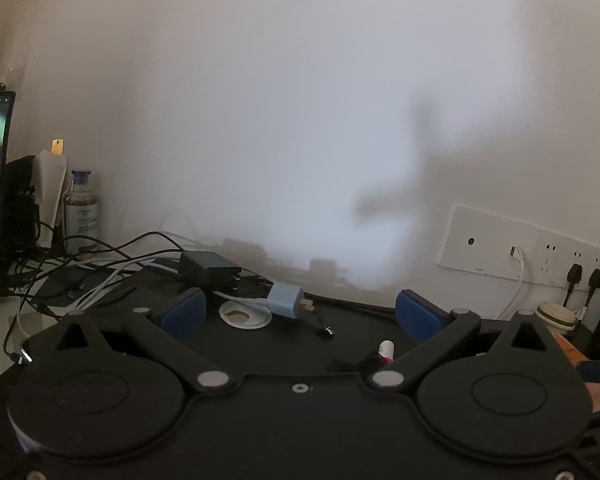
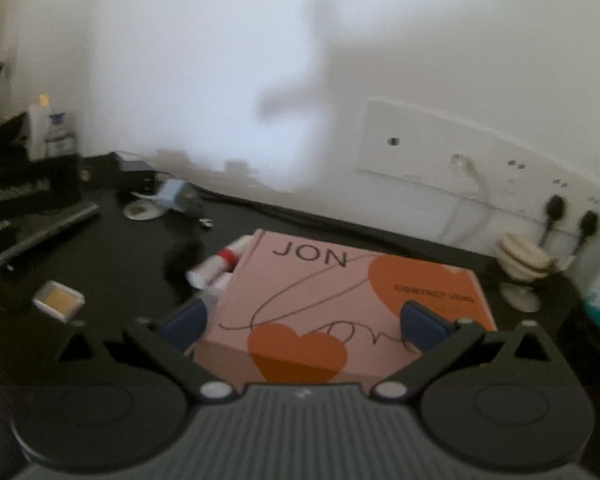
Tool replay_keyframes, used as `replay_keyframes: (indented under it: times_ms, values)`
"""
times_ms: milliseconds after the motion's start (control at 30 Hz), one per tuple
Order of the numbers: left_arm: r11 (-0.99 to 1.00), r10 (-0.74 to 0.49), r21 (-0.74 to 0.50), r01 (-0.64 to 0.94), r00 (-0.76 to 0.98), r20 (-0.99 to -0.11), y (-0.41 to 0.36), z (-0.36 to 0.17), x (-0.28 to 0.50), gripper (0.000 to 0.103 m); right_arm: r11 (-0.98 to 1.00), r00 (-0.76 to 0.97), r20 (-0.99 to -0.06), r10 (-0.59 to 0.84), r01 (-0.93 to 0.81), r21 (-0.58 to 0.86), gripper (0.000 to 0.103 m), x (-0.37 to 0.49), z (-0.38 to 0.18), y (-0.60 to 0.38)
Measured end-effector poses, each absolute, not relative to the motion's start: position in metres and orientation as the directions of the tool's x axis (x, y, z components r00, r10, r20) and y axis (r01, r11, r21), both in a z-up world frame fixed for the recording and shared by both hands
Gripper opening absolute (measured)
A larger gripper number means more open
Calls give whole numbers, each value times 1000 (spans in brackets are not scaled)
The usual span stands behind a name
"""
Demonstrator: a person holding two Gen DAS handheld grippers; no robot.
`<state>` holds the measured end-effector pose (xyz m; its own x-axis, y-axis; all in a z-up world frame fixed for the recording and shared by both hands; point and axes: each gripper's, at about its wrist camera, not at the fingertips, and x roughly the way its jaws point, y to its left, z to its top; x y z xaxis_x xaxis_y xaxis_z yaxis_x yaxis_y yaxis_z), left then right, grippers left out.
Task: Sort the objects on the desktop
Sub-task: 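Press the lid's front flap toward the box with the right tool, then tuck the lid's front flap into the box with the right tool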
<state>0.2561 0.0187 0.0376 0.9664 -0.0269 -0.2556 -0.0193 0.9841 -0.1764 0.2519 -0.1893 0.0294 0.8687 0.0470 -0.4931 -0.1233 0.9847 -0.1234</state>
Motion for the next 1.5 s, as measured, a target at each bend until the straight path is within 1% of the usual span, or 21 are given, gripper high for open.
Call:
replay_keyframes:
  times_ms: [200, 300, 433, 533, 633, 767, 800, 833, 933, 1033, 1133, 1200, 1300, 1500]
  values:
    - [983, -36, -184, -15, 963, -268, 18, 36, 257, 103, 991, 873, -488, 14, -76, -108, 102, 242, 30, -220]
    - [985, -41, -174, -6, 963, -267, 16, 36, 256, 103, 995, 865, -502, 26, -71, -72, 102, 244, 32, -229]
    - [985, -43, -175, -4, 963, -265, 16, 36, 256, 103, 999, 856, -516, 25, -44, -25, 102, 257, 37, -240]
    - [983, -45, -181, -6, 961, -272, 17, 36, 257, 103, 999, 851, -525, 14, -28, -19, 102, 268, 40, -243]
    - [983, -47, -185, -5, 960, -275, 17, 36, 258, 103, 999, 853, -522, -12, -11, -42, 102, 274, 37, -237]
    - [984, -57, -178, 8, 959, -276, 16, 37, 257, 103, 988, 854, -512, -93, 15, -155, 102, 277, 28, -217]
    - [983, -66, -181, 16, 958, -278, 15, 37, 257, 103, 987, 852, -515, -95, 15, -157, 102, 276, 29, -217]
    - [982, -80, -186, 27, 956, -281, 15, 37, 258, 103, 991, 848, -524, -74, 2, -137, 102, 275, 32, -218]
    - [981, -118, -185, 67, 951, -286, 8, 35, 257, 103, 998, 856, -513, 64, -56, 30, 102, 263, 48, -242]
    - [983, -148, -148, 108, 944, -294, -4, 32, 255, 103, 994, 890, -455, 24, 26, 103, 102, 257, 55, -279]
    - [983, -175, -105, 149, 938, -300, -17, 30, 252, 103, 978, 862, -506, 17, 91, 188, 102, 267, 42, -315]
    - [982, -189, -79, 173, 934, -303, -24, 29, 250, 103, 979, 849, -529, -11, 118, 168, 102, 270, 28, -325]
    - [983, -186, -57, 177, 938, -294, -28, 28, 247, 103, 974, 864, -503, 7, 107, 198, 102, 263, 16, -328]
    - [983, -182, -37, 180, 928, -325, -32, 23, 253, 103, 976, 882, -472, 4, 100, 196, 102, 267, 11, -309]
